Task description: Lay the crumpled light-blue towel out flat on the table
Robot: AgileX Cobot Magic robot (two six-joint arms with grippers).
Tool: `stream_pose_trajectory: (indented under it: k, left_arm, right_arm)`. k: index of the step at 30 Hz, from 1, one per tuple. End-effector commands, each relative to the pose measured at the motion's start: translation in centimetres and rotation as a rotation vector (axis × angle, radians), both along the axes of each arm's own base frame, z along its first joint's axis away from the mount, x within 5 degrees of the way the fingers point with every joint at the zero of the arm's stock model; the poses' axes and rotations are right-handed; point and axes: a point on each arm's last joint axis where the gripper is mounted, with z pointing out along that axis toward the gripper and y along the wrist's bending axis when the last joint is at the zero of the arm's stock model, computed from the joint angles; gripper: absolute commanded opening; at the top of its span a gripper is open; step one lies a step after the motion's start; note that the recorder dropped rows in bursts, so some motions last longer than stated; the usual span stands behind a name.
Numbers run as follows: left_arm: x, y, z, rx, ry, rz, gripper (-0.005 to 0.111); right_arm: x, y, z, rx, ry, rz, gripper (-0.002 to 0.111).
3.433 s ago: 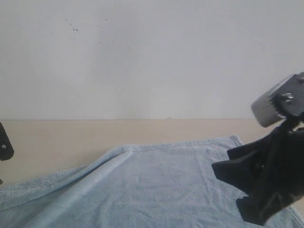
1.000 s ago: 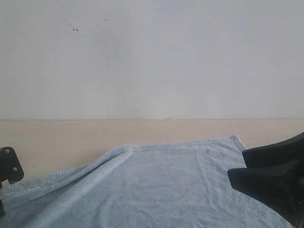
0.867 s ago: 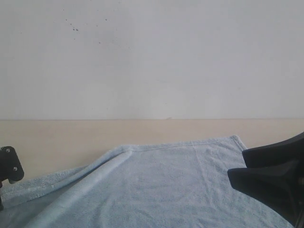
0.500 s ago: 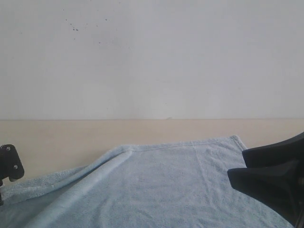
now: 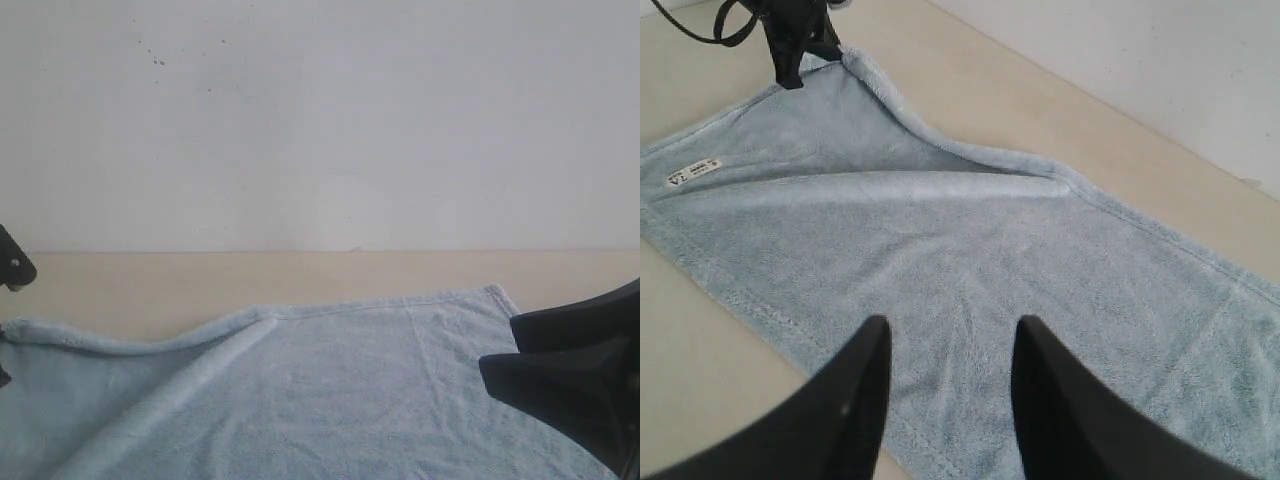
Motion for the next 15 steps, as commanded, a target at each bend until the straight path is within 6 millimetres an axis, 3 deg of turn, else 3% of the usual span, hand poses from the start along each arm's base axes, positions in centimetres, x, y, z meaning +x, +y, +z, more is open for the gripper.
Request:
stream_pose_trajectory:
  k: [1, 6, 9, 11, 13, 15]
  left_arm:
    - [1.2, 2.3, -0.4, -0.053, -0.037, 0.111, 0.004]
    - [2.8, 5.3, -3.1, -0.155, -0.015, 0.319, 0.006]
    - [3.2, 5.6, -4.6, -0.158, 0.019, 0.331, 0.028]
    - [3.7, 5.2, -4.7, -0.211, -0.024, 0.349, 0.057]
    - [4.2, 5.1, -4.2, -0.292, -0.096, 0.4, 0.075]
    - [4.5, 5.1, -3.2, -0.326, -0.123, 0.443, 0.072]
  right_arm:
    - [-0.1, 0.0, 0.1, 0.021, 0.006, -0.006, 0.039]
    - [-0.2, 0.1, 0.2, 0.049, 0.034, 0.004, 0.039]
    - [-0.4, 0.2, 0.1, 0.042, 0.044, 0.021, 0.039]
    - [-0.5, 0.3, 0.0, 0.035, 0.052, 0.036, 0.039]
    - [-0.6, 0.3, -0.1, 0.033, 0.057, 0.042, 0.039]
    - [-0.6, 0.3, -0.1, 0.035, 0.063, 0.046, 0.039]
